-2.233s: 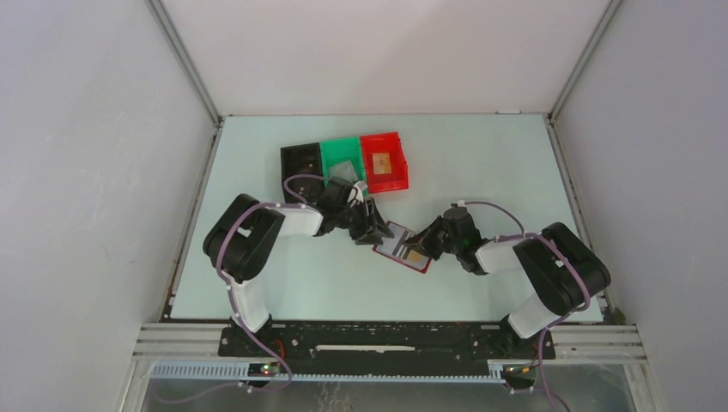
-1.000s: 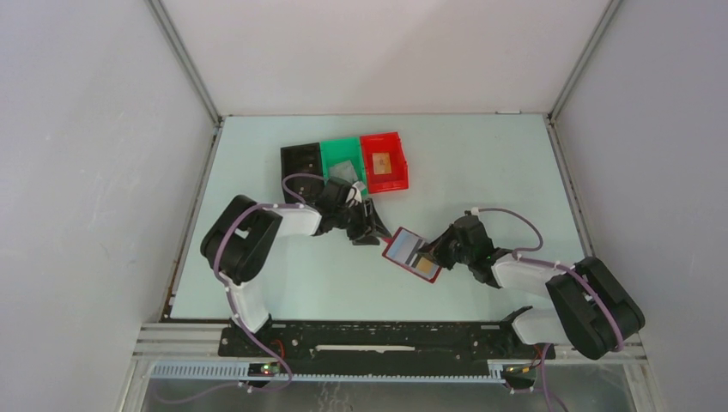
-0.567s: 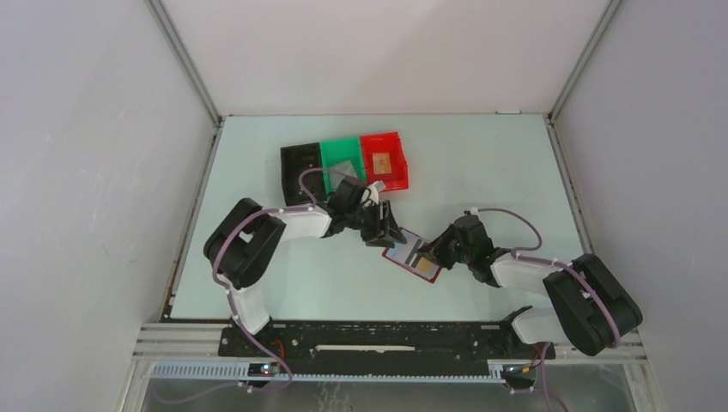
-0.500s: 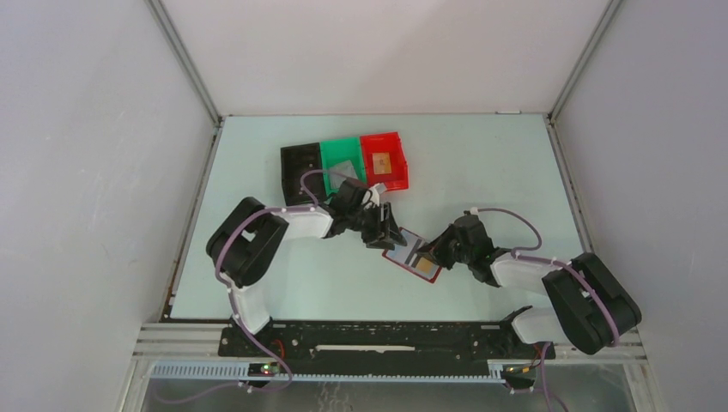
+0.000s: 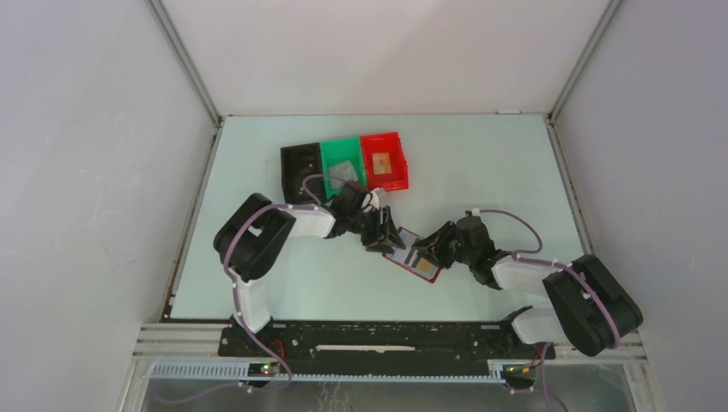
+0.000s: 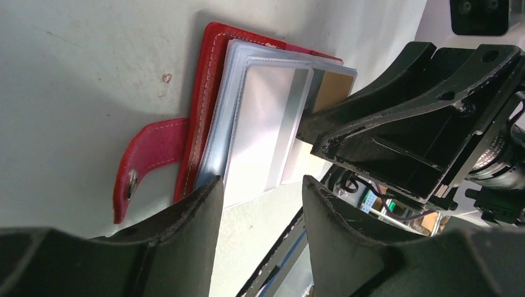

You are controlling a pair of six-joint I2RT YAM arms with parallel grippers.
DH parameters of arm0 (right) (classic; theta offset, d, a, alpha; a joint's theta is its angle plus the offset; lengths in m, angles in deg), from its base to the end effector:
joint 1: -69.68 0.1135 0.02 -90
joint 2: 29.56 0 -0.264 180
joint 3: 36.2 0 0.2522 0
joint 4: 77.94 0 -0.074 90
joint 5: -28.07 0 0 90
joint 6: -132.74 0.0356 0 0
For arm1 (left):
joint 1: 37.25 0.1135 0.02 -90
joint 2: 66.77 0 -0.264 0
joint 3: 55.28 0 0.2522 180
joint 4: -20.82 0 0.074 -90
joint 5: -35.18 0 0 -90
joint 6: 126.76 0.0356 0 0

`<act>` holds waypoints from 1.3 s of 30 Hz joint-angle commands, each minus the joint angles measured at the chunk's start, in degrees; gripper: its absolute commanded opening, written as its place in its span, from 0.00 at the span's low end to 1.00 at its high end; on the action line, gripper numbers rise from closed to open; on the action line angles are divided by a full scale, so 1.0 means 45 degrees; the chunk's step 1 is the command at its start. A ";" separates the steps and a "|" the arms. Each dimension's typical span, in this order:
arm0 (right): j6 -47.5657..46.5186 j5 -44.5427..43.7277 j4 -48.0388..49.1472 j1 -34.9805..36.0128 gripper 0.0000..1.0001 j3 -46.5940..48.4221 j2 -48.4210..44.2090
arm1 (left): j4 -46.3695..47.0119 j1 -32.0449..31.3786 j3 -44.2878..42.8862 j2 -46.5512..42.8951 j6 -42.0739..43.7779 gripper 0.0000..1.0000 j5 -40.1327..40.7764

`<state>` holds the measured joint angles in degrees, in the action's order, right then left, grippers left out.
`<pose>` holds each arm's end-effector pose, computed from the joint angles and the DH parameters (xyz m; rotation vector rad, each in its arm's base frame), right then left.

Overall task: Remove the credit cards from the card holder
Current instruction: Remove the credit card from the card holder.

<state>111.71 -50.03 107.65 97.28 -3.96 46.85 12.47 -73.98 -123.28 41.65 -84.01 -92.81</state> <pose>0.1951 0.1103 0.1265 0.7602 2.3659 1.0641 0.2776 -0.2345 0.1237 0.1008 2.7264 -1.3731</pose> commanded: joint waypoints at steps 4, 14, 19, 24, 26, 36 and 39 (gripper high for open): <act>0.0701 -0.0069 0.1004 -0.0175 0.42 -0.0875 0.0800 | -0.0206 0.0008 -0.0394 0.0467 0.0088 0.56 0.0066; 0.1514 0.0398 0.3240 -0.0191 0.13 -0.1663 0.1731 | -0.0225 -0.0002 -0.0319 0.0451 0.0040 0.56 0.0176; 0.1449 0.0115 0.2816 -0.0265 0.00 -0.1994 0.1000 | -0.0297 0.0018 -0.0317 0.0499 0.0026 0.56 0.0265; 0.1301 0.0077 0.2369 -0.0417 0.00 -0.2281 0.0347 | -0.0396 0.0114 -0.0254 0.0430 0.0010 0.56 0.0484; 0.1258 0.0052 0.2177 -0.0439 0.00 -0.2388 0.0076 | -0.0420 0.0180 -0.0225 0.0425 -0.0009 0.56 0.0518; 0.0949 -0.0069 0.1393 -0.0456 0.13 -0.2410 -0.0765 | -0.0440 0.0253 -0.0227 0.0451 -0.0009 0.56 0.0553; 0.0963 0.0061 0.1673 -0.0449 0.14 -0.2369 -0.0488 | -0.0440 0.0262 -0.0217 0.0432 -0.0009 0.56 0.0544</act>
<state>117.59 -48.39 117.79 95.64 -14.06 43.68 12.47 -73.46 -123.54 42.11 -84.79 -93.40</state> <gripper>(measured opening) 0.132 0.556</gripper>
